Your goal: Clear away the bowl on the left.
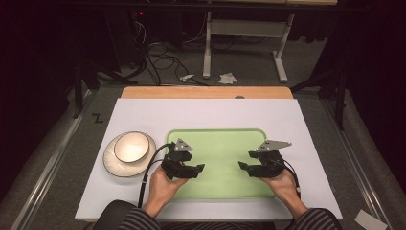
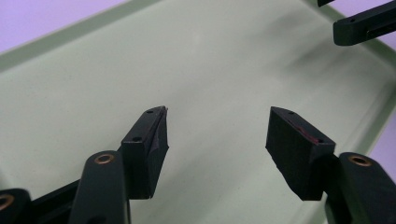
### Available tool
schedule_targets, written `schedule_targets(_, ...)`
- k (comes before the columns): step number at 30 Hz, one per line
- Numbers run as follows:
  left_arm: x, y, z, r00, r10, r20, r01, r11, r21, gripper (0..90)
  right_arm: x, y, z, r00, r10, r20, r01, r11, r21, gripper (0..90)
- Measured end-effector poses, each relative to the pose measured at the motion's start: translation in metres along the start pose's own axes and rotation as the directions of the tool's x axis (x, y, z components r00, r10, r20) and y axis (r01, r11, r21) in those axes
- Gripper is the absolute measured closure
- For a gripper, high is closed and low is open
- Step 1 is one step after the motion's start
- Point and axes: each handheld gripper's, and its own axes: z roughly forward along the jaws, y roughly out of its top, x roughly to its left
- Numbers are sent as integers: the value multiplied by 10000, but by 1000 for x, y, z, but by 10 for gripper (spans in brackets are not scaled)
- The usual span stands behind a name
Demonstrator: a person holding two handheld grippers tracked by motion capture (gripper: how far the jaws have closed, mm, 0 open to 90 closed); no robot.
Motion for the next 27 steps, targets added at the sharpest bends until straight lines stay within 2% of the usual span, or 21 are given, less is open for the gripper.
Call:
schedule_targets(5, -5, 3, -7, 9994, 207, 293, -201, 9996, -219, 392, 2, 0, -1, 10000, -56, -1, 56, 10000, 63, 408)
schedule_targets(6, -7, 3, -7, 9993, 207, 305, -196, 9991, -382, 392, 2, 0, -1, 10000, -72, 11, 72, 10000, 58, 408)
schedule_targets(9, -8, 6, -9, 9991, 174, 377, -160, 9991, -390, 397, 3, 0, 0, 9998, -188, -17, 188, 9998, 94, 408)
schedule_targets(10, -9, 10, -9, 9995, 71, 296, -62, 9995, -300, 400, 3, 0, 1, 9998, -207, -16, 207, 9997, 126, 408)
schedule_targets(12, -9, 12, -8, 9996, 264, 68, -263, 9996, -94, 408, 4, 0, 1, 9996, -281, -38, 281, 9994, 195, 409)
schedule_targets(14, -9, 17, -6, 9998, 206, -20, -207, 9997, -110, 418, 3, 0, 1, 9994, -331, -72, 333, 9992, 210, 409)
schedule_targets(17, -9, 20, -7, 9997, 238, 99, -238, 9997, -67, 412, 3, 0, 2, 9993, -375, -90, 377, 9990, 228, 409)
schedule_targets(21, -5, 27, -9, 9989, 466, -67, -467, 9989, -103, 397, 4, 0, 0, 9993, -363, -40, 363, 9992, 153, 410)
schedule_targets(27, 5, 32, -10, 9984, 462, -327, -475, 9981, -395, 396, 5, 0, 1, 9989, -428, -165, 430, 9990, 93, 409)
